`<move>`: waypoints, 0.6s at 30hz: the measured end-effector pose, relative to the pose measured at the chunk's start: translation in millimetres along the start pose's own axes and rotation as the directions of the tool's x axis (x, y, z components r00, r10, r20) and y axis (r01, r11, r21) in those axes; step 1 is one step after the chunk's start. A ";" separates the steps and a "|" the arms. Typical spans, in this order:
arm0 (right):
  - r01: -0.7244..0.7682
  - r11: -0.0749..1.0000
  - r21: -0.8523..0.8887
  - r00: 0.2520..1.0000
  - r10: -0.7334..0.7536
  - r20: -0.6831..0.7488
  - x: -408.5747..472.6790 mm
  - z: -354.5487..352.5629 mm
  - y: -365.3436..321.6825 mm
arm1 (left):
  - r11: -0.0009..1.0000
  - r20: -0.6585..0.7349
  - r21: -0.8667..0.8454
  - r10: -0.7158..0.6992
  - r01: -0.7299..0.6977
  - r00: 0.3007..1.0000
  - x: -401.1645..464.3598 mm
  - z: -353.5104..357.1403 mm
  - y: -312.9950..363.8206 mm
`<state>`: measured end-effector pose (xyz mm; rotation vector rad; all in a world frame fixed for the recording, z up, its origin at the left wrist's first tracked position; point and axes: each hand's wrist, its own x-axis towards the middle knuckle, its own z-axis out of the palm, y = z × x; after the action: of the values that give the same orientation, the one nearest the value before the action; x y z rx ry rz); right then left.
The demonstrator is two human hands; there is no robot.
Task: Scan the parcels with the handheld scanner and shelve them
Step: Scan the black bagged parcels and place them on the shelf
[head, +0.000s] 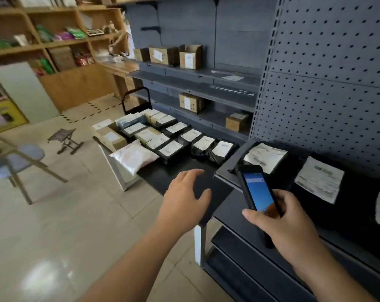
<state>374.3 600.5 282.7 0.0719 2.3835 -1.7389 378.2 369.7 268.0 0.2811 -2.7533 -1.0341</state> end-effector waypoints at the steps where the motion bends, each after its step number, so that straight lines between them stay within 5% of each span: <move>1: 0.003 1.000 -0.009 1.000 -0.003 0.014 2.9 18.3 -3.2 | 1.000 -0.007 -0.007 -0.015 0.015 1.000 0.9 -11.6 -15.5; 18: 0.016 0.993 -0.116 0.982 0.006 0.187 102.4 213.0 -52.3 | 0.971 -0.081 -0.001 -0.236 0.237 0.968 64.3 -105.3 -185.2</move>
<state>292.4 375.0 250.7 -0.1097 2.3425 -1.5297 361.9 151.0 229.7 0.6524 -2.6995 -1.0392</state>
